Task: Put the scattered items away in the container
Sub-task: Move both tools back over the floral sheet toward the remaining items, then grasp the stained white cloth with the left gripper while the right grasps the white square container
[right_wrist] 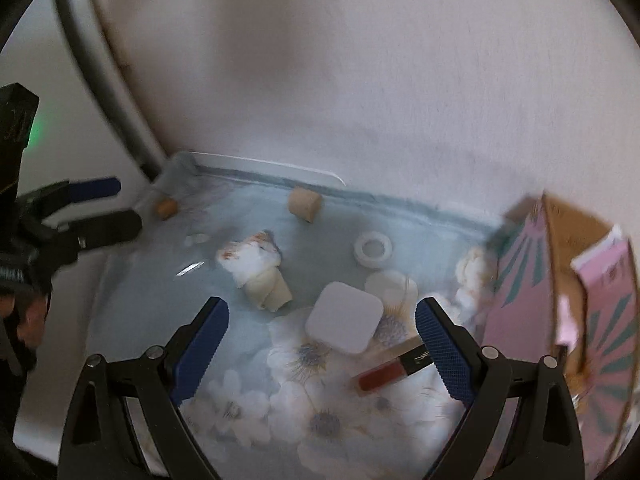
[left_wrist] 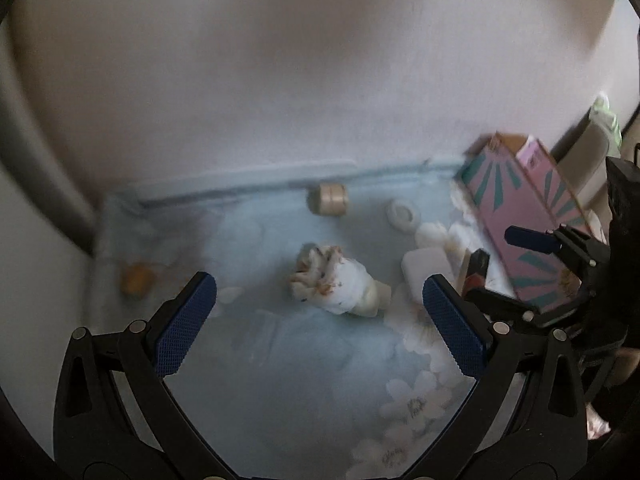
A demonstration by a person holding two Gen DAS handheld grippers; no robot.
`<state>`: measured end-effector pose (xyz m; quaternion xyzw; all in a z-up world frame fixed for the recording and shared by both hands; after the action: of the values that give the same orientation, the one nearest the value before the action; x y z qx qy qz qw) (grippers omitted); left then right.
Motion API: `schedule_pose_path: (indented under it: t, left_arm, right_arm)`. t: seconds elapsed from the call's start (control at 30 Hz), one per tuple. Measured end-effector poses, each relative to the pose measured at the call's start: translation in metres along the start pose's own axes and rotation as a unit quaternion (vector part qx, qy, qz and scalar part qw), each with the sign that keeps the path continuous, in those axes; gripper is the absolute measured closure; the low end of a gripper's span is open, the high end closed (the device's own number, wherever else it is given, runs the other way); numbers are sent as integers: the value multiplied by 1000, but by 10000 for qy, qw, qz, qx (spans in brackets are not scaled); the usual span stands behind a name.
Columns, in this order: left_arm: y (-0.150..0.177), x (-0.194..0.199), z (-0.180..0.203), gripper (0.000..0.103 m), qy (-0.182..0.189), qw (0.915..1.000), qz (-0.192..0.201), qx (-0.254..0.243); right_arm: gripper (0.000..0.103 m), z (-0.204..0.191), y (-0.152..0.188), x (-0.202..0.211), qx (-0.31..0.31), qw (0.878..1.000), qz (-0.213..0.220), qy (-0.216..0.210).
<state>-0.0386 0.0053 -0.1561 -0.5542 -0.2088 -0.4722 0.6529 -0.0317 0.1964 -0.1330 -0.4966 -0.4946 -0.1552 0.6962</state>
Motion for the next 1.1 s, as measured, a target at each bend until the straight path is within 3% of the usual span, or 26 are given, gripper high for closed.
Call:
schedule_pose_path:
  t: [0.27, 0.4, 0.67, 0.8, 0.9, 1.1]
  left_arm:
    - [7, -78, 1, 13, 205, 9978, -582, -252]
    - [11, -93, 1, 14, 206, 9970, -662, -334]
    - [17, -110, 0, 35, 195, 9964, -689, -449]
    - [18, -109, 1, 48, 190, 9967, -608, -499]
    - [18, -107, 2, 59, 214, 9969, -564, -506]
    - [13, -90, 5, 63, 249, 9975, -459, -478]
  right_arm:
    - [10, 1, 21, -55, -818, 9957, -134, 415]
    - [10, 0, 22, -67, -813, 9950, -145, 564]
    - [10, -2, 26, -84, -687, 9937, -214, 859]
    - [24, -4, 30, -91, -528, 9932, -210, 1019]
    - [41, -7, 30, -88, -412, 9947, -88, 942]
    - [41, -8, 27, -78, -296, 9950, -20, 949]
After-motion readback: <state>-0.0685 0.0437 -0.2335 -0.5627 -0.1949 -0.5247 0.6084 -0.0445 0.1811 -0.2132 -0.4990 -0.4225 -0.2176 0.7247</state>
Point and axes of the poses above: each gripper's, at about its wrist camera, not at the fingertips, and x roughly against the way its jaws point, z to its right, y to its underside, the point moved 2 cm from there along -x, roughly the way its jaws point, and after that the axes turned 8 degrees about y, right-handed, at the moved point
